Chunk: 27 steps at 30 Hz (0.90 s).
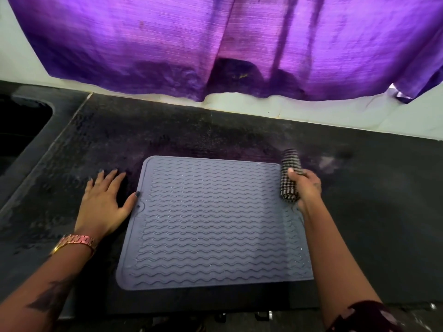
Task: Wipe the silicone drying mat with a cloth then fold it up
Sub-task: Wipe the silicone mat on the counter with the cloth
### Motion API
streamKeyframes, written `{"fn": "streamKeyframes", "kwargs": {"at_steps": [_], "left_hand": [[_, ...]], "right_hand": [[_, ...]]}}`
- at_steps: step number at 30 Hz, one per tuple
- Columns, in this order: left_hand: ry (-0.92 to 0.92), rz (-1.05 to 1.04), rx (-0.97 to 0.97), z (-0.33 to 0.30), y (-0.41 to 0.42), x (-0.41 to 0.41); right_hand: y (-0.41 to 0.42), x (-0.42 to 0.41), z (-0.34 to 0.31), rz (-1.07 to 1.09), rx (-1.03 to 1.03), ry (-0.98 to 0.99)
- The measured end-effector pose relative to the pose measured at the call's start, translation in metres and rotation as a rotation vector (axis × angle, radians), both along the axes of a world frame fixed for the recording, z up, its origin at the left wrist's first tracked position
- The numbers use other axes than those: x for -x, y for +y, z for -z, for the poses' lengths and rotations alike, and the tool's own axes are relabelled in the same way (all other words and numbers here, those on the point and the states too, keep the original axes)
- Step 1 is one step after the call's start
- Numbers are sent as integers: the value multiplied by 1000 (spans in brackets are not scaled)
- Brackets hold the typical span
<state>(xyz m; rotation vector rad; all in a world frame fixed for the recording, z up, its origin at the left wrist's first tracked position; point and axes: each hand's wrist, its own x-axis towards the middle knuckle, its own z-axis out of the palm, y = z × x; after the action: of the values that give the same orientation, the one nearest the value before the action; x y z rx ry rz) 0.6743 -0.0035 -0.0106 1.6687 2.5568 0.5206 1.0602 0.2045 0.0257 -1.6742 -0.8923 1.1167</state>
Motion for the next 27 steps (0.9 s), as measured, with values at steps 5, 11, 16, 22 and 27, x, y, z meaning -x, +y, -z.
{"fn": "streamKeyframes", "kwargs": {"at_steps": [5, 11, 16, 22, 27], "left_hand": [[2, -1, 14, 0, 1, 0], [11, -1, 23, 0, 1, 0], [3, -9, 16, -2, 0, -2], [-4, -9, 23, -3, 2, -2], [-2, 2, 22, -3, 0, -1]], "right_hand": [[9, -8, 5, -153, 40, -694], [7, 5, 7, -331, -18, -915], [18, -8, -6, -271, 3, -263], [18, 24, -6, -373, 8, -1009], [15, 35, -15, -532, -17, -784]]}}
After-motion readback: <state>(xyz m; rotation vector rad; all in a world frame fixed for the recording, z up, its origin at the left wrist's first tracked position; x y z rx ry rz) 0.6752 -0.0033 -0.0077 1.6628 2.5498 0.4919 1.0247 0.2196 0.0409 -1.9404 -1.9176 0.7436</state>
